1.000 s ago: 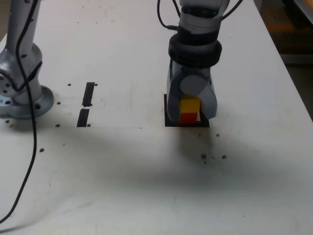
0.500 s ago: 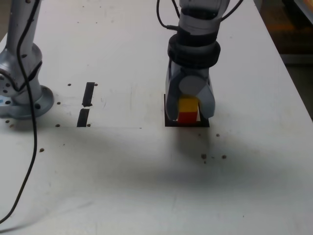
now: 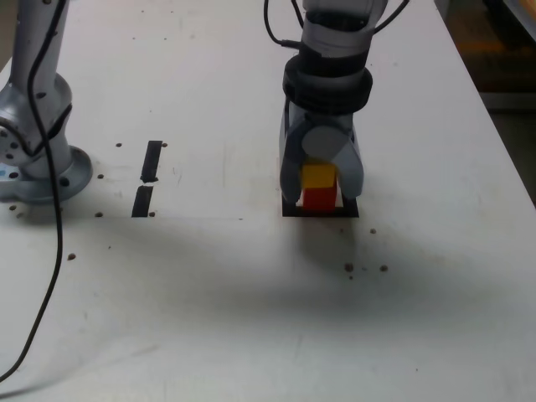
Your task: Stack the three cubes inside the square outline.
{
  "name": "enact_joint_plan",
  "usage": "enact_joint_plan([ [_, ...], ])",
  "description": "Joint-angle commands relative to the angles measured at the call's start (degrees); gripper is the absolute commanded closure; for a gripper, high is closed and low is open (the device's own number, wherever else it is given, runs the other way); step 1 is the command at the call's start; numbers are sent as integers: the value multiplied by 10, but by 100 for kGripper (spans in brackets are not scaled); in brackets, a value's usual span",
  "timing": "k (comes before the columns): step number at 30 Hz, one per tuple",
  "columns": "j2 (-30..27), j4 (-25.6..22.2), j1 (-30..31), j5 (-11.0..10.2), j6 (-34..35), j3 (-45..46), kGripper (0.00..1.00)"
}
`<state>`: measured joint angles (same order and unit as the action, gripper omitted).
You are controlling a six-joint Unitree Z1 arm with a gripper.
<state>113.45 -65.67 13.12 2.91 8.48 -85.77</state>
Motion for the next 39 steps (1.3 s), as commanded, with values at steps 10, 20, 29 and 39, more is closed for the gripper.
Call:
enact_joint_plan([
  [10,-5,-19,2,3,1,-12,28],
  [20,-26,-106,19,-34,29,-65,20],
  [29,-61,-186,3,-80,-13,-109,12],
  [39,-42,-183,-66,-117,-142,-114,0],
])
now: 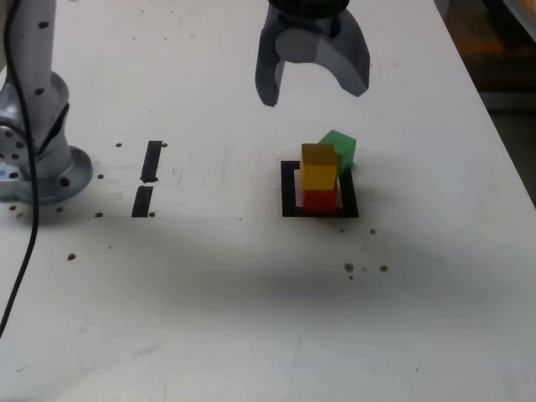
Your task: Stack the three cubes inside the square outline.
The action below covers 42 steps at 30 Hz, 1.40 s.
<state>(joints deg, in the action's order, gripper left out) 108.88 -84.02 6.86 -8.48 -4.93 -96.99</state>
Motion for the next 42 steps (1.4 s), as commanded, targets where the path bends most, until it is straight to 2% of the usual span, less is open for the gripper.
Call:
enact_joint_plan([
  [1,8,1,-10,-6,-22,0,0],
  [8,36,8,-34,-21,-112,10,2],
  [15,51,31,-36,-31,-158,25,4],
  [27,74,100,-33,-8,-187,51,5],
  [42,101,120,-31,2,-194,49,6],
])
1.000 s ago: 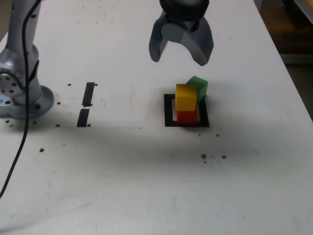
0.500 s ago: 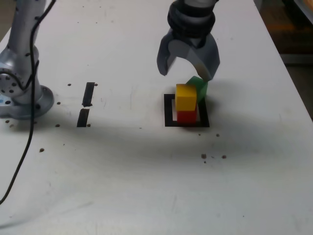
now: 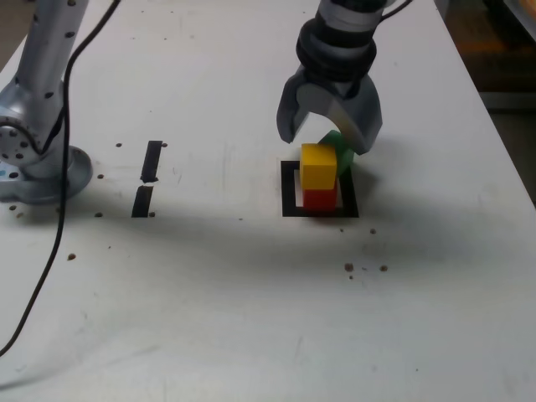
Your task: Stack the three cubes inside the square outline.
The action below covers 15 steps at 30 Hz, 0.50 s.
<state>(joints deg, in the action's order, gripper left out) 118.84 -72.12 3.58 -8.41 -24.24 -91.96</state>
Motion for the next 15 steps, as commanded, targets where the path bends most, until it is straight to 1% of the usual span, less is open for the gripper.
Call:
enact_joint_plan([
  [1,3,3,3,2,-1,-2,7],
  [10,11,21,8,16,-6,-6,9],
  [15,10,28,8,20,-9,-6,11],
])
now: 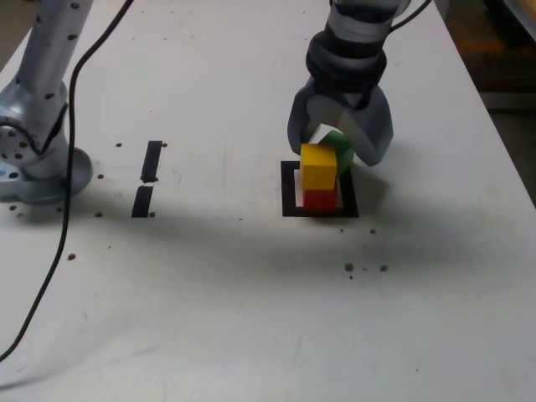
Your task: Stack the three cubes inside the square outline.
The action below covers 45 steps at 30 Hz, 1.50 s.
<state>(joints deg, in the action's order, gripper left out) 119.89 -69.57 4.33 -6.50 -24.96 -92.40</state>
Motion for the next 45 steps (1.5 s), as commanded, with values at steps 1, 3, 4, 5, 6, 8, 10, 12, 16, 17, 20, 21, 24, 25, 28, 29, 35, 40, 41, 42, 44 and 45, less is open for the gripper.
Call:
enact_joint_plan([
  [1,0,5,1,2,-2,0,12],
  [3,-1,11,1,3,-4,4,12],
  [4,-1,13,1,3,-4,6,13],
  [5,-2,16,1,3,-4,8,13],
  [6,-2,18,1,4,-4,11,13],
  [8,-3,20,0,4,-4,15,13],
  [10,-5,22,-1,4,-5,19,13],
  [12,-8,23,-3,4,-6,23,13],
  [16,-14,28,-10,4,-9,35,13],
  [17,-15,30,-12,5,-10,38,13],
  [20,-16,34,-16,6,-12,43,15],
  [21,-17,36,-16,6,-12,44,16],
  [24,-17,38,-18,7,-13,44,17],
  [25,-17,38,-19,7,-13,44,18],
  [28,-15,41,-20,7,-14,44,20],
  [29,-15,43,-20,7,-14,44,22],
  [35,-10,54,-20,10,-14,44,27],
  [40,-4,60,-20,14,-14,43,33],
  [41,-4,61,-20,15,-14,43,35],
  [42,-3,62,-20,15,-14,43,38],
  [44,-2,64,-20,16,-14,43,43],
  [45,-1,65,-20,16,-14,43,46],
])
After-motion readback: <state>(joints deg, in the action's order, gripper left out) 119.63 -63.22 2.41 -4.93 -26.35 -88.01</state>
